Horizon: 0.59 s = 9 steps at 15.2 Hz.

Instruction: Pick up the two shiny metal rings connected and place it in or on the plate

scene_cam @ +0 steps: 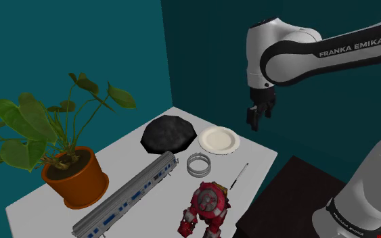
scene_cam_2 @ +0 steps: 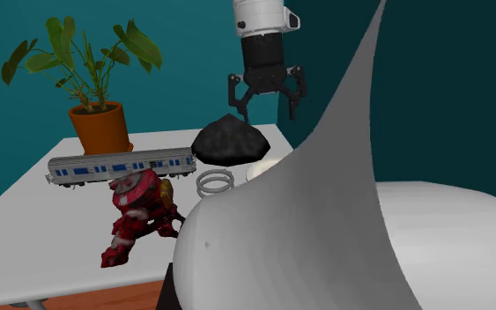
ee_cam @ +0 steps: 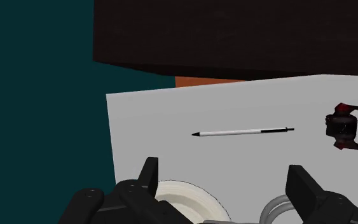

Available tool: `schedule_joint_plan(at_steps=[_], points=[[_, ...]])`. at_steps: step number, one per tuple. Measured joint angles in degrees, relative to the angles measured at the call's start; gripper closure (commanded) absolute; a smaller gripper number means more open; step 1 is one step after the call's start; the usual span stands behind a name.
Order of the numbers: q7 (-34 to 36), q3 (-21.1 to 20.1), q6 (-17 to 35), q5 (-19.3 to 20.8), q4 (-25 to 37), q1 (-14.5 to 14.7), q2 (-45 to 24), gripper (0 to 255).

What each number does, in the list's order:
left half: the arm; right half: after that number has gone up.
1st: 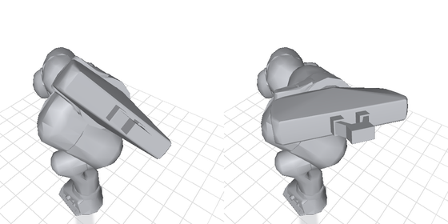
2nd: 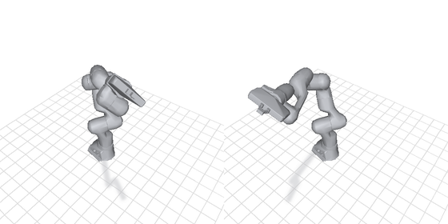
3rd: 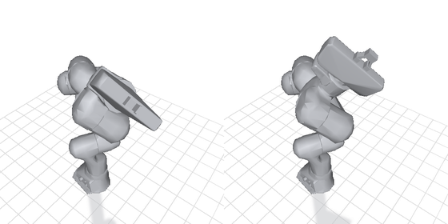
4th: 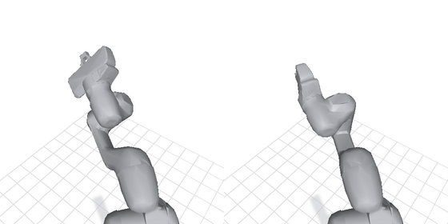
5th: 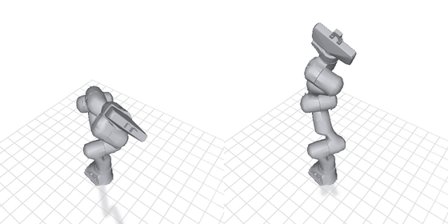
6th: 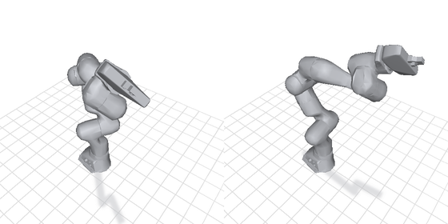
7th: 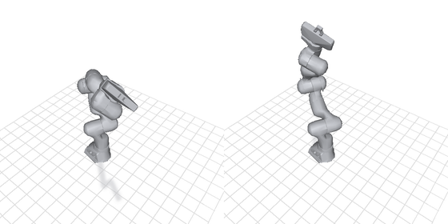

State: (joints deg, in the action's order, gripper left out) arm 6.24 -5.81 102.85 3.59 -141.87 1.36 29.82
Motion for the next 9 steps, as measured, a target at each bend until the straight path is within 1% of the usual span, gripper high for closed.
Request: schedule_joint_plan(at_steps=[4, 6, 9], points=[[2.5, -1.5, 7.6, 0.3, 0.6, 0.1, -8.0, 0], [3.8, -2.2, 10.5, 0.6, 1.2, 0.2, -11.4, 0], [5.9, -3.2, 14.9, 1.6, 4.0, 0.1, -18.5, 0]])
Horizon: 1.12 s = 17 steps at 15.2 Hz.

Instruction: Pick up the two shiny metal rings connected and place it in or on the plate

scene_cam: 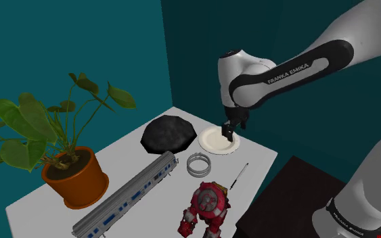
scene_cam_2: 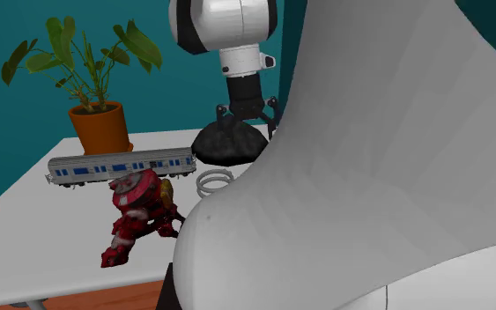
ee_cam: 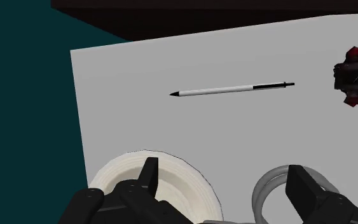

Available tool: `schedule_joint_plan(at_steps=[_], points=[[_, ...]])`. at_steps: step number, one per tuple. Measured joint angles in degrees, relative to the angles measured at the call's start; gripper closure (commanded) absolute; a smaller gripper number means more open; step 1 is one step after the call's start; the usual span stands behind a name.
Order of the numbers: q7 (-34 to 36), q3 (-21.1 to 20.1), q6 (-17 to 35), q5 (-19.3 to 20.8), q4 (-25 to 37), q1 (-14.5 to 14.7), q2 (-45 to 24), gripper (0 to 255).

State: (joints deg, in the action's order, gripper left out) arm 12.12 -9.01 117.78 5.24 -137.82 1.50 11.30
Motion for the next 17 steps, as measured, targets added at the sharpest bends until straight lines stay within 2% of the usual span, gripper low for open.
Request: schedule_joint_plan(at_steps=[9, 14, 17], points=[[7.9, -1.8, 10.9, 5.2, 9.0, 1.4, -20.0, 0], [11.9, -1.4, 13.6, 8.5, 17.5, 3.3, -31.4, 0], [12.6, -1.0, 14.8, 9.4, 19.2, 3.7, -34.4, 0]])
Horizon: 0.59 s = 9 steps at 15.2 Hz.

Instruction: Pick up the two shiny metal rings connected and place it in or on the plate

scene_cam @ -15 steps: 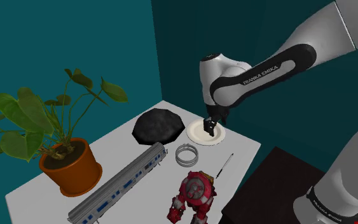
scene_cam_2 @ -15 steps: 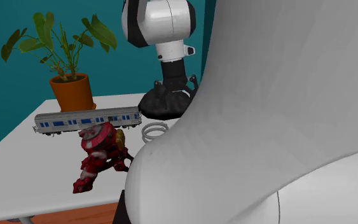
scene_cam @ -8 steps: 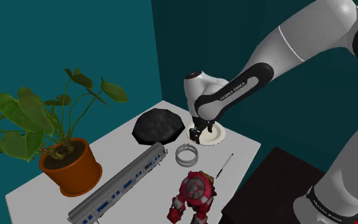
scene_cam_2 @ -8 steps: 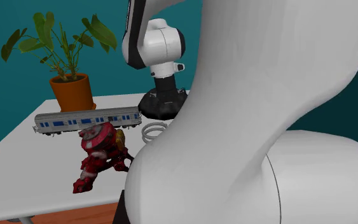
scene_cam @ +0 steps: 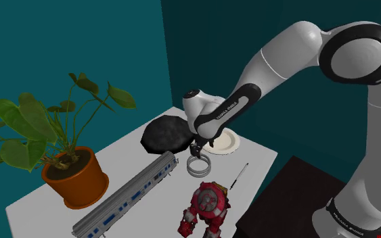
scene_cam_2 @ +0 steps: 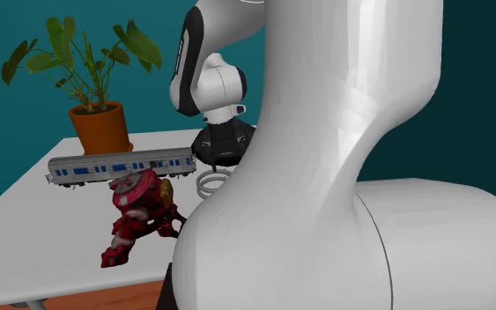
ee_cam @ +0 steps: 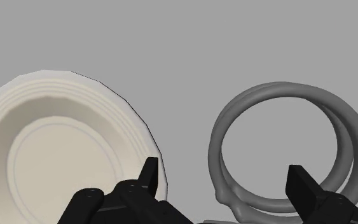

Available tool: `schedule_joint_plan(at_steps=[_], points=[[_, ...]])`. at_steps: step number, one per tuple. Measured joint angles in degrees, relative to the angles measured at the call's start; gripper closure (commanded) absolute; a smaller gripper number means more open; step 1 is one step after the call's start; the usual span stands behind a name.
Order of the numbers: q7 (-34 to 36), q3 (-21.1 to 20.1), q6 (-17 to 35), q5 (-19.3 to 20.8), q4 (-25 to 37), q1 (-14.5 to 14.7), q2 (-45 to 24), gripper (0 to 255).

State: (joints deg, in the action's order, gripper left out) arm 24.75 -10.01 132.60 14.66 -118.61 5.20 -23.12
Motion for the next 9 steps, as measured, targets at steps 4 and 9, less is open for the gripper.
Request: schedule_joint_plan(at_steps=[4, 9], points=[[0.5, 0.6, 2.4, 0.9, -0.1, 0.1, -2.3, 0], [0.9, 0.9, 4.0, 1.5, -0.5, 0.2, -3.6, 0]])
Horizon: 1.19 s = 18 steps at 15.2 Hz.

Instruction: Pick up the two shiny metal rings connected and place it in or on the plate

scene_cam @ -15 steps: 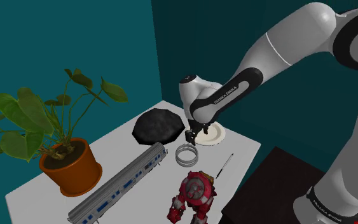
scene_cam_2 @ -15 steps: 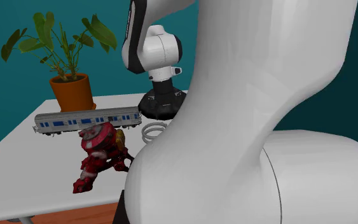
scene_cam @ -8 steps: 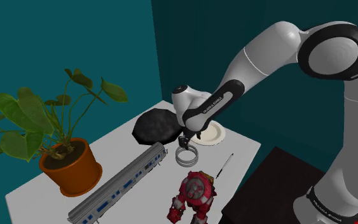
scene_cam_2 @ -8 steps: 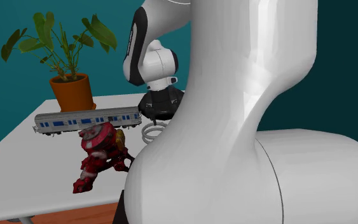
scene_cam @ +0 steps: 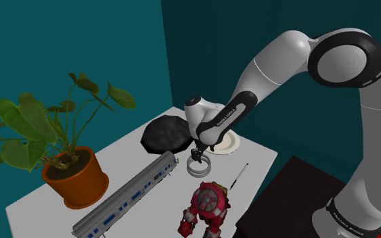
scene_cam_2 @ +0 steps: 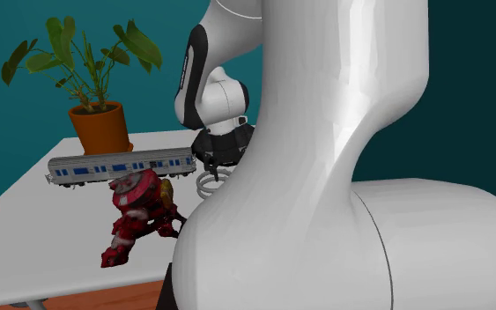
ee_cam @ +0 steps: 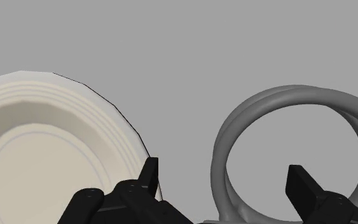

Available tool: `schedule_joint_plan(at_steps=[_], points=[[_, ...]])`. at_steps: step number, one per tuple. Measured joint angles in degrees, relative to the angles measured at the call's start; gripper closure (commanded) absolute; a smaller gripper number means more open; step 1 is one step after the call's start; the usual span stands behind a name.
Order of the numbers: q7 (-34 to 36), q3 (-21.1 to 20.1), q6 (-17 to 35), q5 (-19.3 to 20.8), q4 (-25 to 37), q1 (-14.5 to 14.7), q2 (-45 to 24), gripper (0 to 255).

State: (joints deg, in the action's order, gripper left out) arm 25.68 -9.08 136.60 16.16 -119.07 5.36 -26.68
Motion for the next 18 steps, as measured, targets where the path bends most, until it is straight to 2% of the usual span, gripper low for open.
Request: schedule_joint_plan(at_steps=[3, 4, 14, 18], points=[[0.0, 0.0, 0.1, 0.0, 0.0, 0.0, 0.0, 0], [0.0, 0.0, 0.1, 0.0, 0.0, 0.0, 0.0, 255], [0.0, 0.0, 0.1, 0.0, 0.0, 0.0, 0.0, 255], [-0.7, -0.3, -1.6, -0.6, -0.1, -0.3, 1.7, 255]])
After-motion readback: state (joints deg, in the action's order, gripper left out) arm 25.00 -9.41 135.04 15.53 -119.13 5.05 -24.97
